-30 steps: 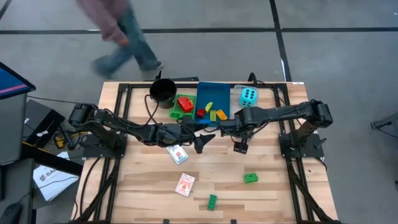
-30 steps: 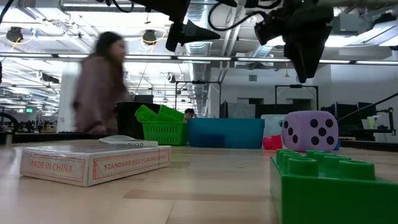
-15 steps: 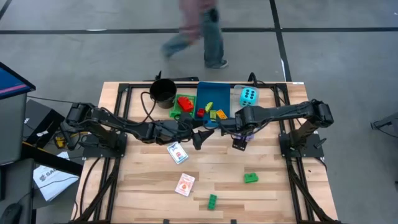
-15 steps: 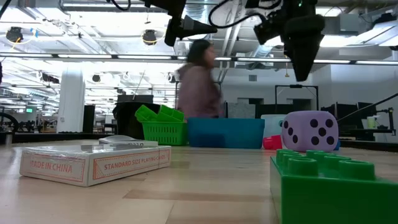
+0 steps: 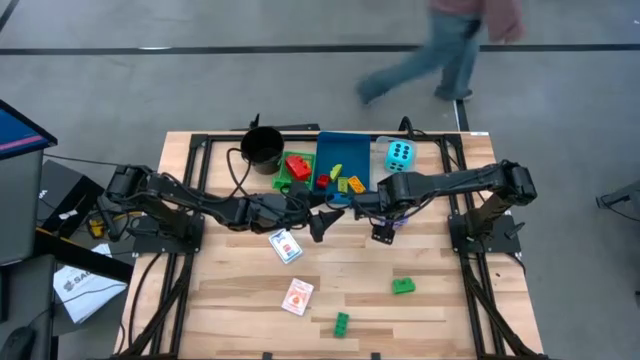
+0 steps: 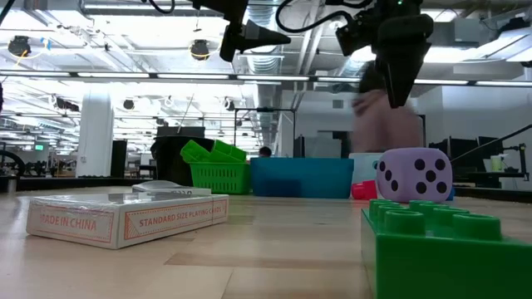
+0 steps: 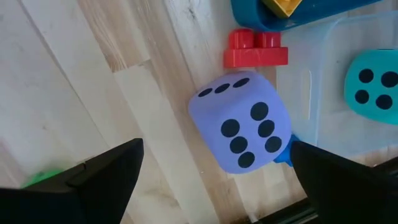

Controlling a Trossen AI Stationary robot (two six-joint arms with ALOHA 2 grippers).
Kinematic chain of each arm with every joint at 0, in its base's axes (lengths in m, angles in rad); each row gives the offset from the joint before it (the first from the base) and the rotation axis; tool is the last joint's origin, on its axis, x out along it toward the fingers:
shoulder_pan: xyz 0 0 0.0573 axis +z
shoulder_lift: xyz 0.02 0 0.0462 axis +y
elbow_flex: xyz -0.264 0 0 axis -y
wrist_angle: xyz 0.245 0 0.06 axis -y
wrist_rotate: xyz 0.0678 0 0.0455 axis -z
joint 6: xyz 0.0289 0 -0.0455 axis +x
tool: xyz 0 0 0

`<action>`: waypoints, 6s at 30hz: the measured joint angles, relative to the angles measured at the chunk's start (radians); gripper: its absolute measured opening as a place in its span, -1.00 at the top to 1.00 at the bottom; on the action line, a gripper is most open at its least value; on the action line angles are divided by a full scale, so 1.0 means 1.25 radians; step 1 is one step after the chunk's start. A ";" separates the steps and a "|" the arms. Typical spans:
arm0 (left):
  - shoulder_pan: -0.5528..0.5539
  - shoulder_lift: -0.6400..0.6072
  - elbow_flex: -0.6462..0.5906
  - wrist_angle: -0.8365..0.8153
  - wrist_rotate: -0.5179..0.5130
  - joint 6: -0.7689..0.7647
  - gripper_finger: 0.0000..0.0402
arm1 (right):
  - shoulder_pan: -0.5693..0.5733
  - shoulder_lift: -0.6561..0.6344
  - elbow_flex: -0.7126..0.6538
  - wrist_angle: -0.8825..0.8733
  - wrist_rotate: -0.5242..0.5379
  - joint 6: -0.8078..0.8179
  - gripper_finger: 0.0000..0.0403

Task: Pick & Place Toys
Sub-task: Put the purple dice into the transparent bin

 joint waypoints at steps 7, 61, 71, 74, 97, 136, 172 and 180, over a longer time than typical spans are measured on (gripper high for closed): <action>0.000 0.000 0.000 0.000 -0.003 0.000 -0.61 | 0.001 0.000 0.000 0.001 0.043 -0.025 -0.98; -0.008 -0.010 0.000 -0.029 -0.111 -0.071 -0.61 | 0.079 -0.743 -0.641 0.536 -0.166 -0.001 -0.97; -0.008 -0.010 0.000 -0.029 -0.145 -0.090 -0.61 | 0.079 -0.951 -0.762 0.569 -0.169 0.094 -0.97; -0.006 -0.010 0.000 -0.029 -0.146 -0.090 -0.61 | 0.079 -1.016 -0.768 0.577 -0.169 0.155 -0.97; 0.000 -0.010 0.000 -0.030 -0.147 -0.091 -0.61 | 0.077 -1.109 -0.768 0.624 -0.084 0.325 -0.97; 0.000 -0.011 0.000 -0.035 -0.146 -0.091 -0.61 | 0.077 -0.752 -0.766 0.660 0.153 0.065 -0.97; 0.000 -0.011 0.000 -0.035 -0.146 -0.027 -0.61 | -0.025 -0.270 -0.407 0.405 0.136 -0.313 -0.97; 0.000 -0.011 0.000 -0.035 -0.146 -0.027 -0.61 | -0.085 -0.277 -0.402 0.396 -0.011 -0.359 -0.97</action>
